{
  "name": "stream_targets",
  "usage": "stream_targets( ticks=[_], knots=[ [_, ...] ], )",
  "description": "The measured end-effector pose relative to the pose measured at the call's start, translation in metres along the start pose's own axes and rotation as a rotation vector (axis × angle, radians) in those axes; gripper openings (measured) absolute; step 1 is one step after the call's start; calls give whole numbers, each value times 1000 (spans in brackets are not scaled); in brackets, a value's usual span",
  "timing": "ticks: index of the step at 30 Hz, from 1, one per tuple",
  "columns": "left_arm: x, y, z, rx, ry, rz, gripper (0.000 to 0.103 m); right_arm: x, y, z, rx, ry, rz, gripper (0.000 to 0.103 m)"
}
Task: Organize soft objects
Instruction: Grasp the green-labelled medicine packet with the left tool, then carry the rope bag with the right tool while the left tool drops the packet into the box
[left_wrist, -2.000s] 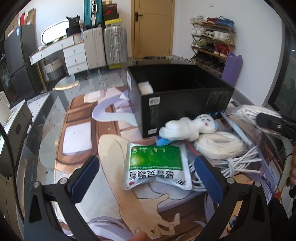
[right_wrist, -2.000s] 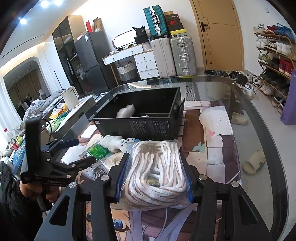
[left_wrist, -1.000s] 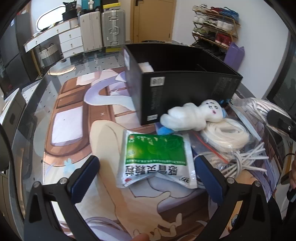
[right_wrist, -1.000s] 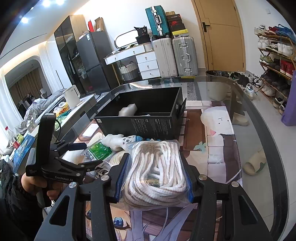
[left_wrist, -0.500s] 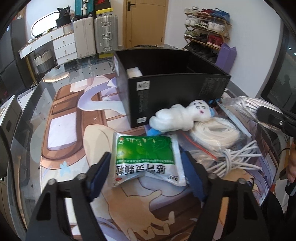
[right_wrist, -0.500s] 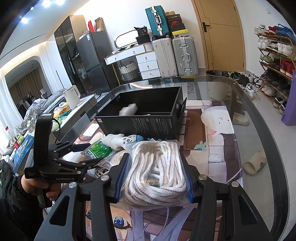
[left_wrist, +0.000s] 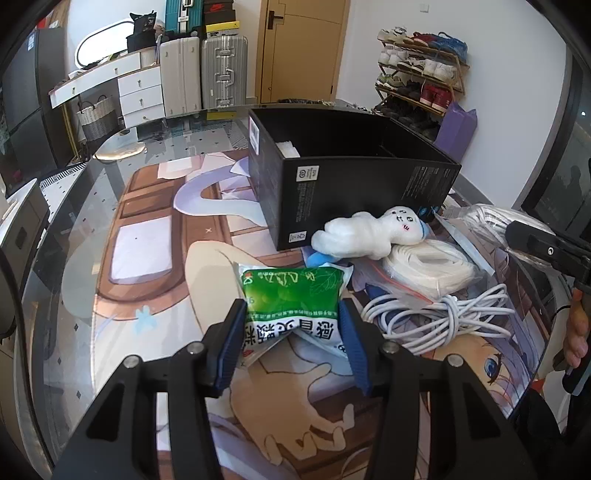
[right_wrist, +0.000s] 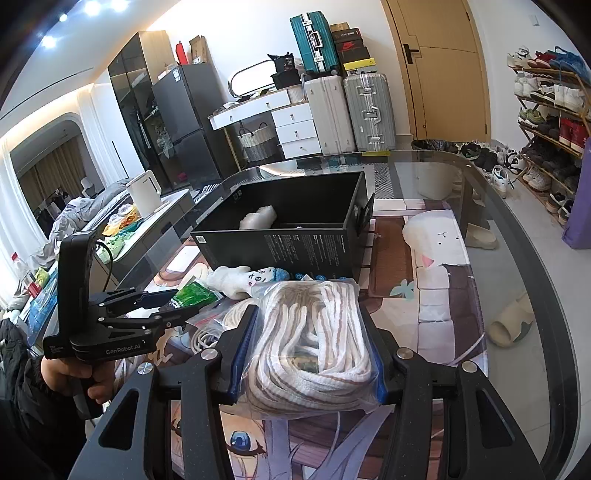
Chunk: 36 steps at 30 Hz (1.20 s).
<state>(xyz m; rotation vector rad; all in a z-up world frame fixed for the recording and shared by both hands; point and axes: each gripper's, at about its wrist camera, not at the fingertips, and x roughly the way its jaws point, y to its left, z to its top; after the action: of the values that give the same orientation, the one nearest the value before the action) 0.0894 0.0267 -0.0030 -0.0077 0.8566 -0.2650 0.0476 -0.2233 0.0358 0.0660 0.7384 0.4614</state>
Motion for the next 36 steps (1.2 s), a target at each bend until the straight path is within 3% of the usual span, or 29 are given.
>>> stream_targets(
  ticks=[6, 16, 36],
  knots=[
    [-9, 0, -4, -20, -20, 7, 49, -2, 3, 2, -7, -8, 5, 51],
    [-40, -7, 3, -26, -131, 16, 49, -3, 4, 5, -31, -26, -1, 51],
    [-60, -24, 46, -18, -257, 27, 49, -11, 22, 47, -146, -98, 10, 51]
  ],
)
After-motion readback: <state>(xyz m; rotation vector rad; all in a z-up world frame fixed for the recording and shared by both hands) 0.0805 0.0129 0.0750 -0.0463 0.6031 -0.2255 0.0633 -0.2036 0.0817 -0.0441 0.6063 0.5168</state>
